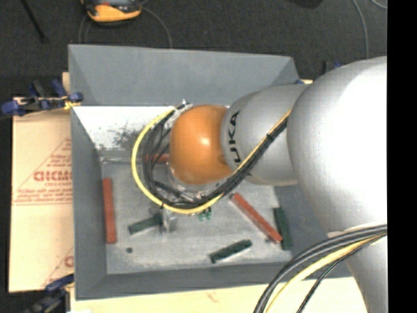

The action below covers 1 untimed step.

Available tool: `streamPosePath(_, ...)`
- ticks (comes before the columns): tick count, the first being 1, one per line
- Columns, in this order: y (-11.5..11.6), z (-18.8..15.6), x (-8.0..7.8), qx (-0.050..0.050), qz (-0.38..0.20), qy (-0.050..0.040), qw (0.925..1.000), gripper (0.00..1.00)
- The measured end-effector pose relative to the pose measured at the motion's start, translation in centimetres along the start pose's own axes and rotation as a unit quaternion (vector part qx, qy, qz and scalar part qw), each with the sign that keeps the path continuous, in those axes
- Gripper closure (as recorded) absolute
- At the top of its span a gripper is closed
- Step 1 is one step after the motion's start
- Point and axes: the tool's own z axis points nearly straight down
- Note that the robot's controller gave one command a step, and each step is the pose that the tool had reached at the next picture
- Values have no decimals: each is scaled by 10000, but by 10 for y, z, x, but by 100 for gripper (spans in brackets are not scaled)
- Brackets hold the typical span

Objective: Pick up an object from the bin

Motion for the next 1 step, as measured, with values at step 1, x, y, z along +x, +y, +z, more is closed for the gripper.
streamPosePath(1, 6, -200, -9, 12, 74, 12, 10000, 100)
